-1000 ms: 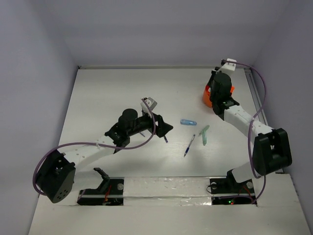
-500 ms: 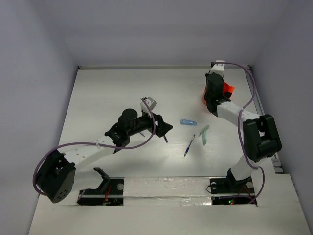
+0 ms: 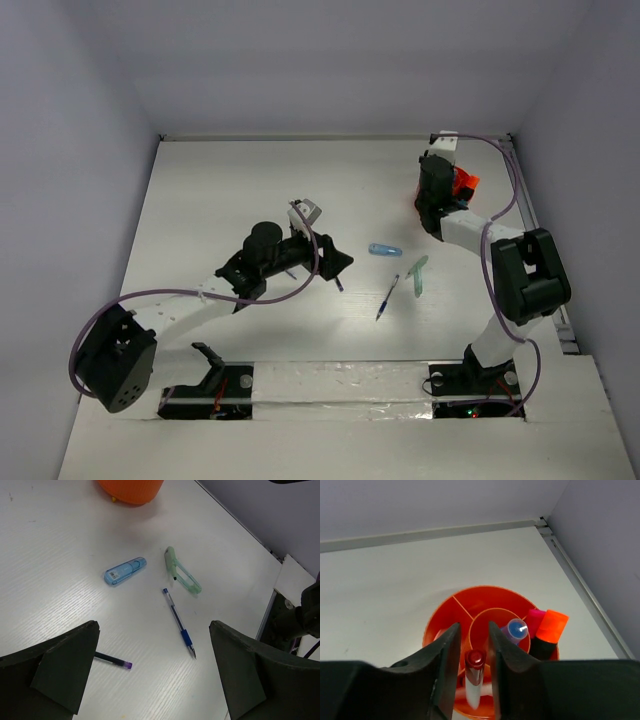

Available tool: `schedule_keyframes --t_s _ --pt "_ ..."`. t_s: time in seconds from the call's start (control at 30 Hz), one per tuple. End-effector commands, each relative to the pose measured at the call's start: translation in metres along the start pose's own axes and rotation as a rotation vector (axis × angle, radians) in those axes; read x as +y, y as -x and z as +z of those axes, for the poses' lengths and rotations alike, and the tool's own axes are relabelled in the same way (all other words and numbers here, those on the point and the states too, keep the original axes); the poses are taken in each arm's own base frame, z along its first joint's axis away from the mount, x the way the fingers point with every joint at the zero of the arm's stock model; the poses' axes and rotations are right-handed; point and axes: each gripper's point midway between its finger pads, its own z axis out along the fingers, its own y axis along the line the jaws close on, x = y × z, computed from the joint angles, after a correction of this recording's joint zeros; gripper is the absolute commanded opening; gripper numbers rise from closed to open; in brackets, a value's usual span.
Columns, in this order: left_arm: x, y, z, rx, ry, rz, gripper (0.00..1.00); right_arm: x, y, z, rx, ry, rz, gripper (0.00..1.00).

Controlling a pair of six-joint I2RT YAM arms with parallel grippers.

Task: Sort the stationery into containers
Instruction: Place the pen in the storage box.

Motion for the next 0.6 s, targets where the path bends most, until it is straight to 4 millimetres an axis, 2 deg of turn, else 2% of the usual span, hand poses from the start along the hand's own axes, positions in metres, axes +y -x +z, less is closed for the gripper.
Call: schedule_keyframes --t_s 0.0,0.07,0.23,0.33,0.4,0.43,0.47,0.5,0.53,0.57 --pt "-0.005 0.011 0.002 -0.043 -0.023 0.031 0.90 -0.018 0.022 -0.003 -0.062 -0.066 0.095 0.36" --pt "-0.005 0.010 0.002 -0.039 -0.021 0.029 0.90 -0.020 0.021 -0.005 -0.053 -0.070 0.093 0.48" --pt "-0.005 0.009 0.003 -0.037 -0.024 0.030 0.91 -0.027 0.027 -0.008 -0.038 -0.072 0.114 0.61" --pt "-0.004 0.009 0.003 -0.035 -0.021 0.029 0.91 -0.024 0.040 -0.013 -0.027 -0.039 0.139 0.73" --pt "-0.004 0.009 0.003 -0.035 -0.020 0.029 0.90 -0.017 0.051 -0.018 -0.018 0.020 0.148 0.81" --pt "-0.004 0.009 0.003 -0.034 -0.018 0.029 0.90 -0.013 0.046 -0.020 0.025 0.046 0.138 0.82" --pt "-0.003 0.009 0.003 -0.035 -0.015 0.029 0.90 -0.003 0.059 -0.022 0.022 0.110 0.152 0.84" --pt "-0.003 0.009 0.003 -0.035 -0.012 0.028 0.90 0.003 0.061 -0.024 0.038 0.145 0.149 0.85" --pt "-0.002 0.009 0.003 -0.035 -0.008 0.029 0.90 0.008 0.048 -0.026 0.104 0.171 0.118 0.85" --pt "-0.002 0.011 0.002 -0.041 -0.004 0.032 0.91 0.021 0.063 -0.026 0.107 0.236 0.129 0.86"
